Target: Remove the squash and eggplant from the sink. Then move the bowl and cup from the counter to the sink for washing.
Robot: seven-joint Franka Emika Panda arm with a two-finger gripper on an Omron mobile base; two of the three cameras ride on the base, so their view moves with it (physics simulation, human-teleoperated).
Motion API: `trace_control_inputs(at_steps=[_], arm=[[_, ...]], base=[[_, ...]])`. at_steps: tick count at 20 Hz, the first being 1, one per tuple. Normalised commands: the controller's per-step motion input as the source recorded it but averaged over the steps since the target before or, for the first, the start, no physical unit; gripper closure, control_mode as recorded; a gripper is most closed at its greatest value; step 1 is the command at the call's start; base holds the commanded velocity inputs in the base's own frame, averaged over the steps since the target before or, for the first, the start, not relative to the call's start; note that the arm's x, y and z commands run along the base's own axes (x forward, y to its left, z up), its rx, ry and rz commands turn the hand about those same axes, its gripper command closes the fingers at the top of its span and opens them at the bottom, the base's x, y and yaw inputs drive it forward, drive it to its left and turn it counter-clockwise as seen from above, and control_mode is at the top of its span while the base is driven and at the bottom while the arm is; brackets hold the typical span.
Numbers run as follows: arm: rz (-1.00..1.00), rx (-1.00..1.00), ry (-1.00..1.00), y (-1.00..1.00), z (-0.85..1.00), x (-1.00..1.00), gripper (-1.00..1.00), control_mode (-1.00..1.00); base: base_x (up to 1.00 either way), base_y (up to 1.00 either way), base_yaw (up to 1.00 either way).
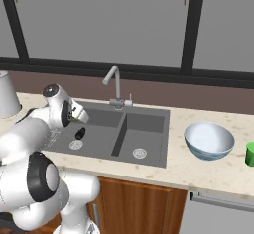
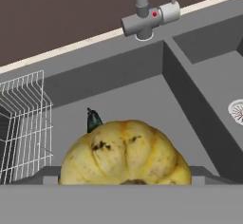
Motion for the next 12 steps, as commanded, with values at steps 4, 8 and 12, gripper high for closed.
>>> trace_control_inputs(at_steps=[4,8,12], arm=[[0.0,0.0,0.02,0.0,0.46,-0.24,1.0,-1.0],[0.06,0.03,0.03,0.1,0.39,-0.2,1.0,-1.0],[0.1,0.04,0.0,0.22,0.29,-0.13,1.0,-1.0]], base=[[0.0,0.0,0.0],[0.0,0.0,0.0],[0.0,0.0,0.0]])
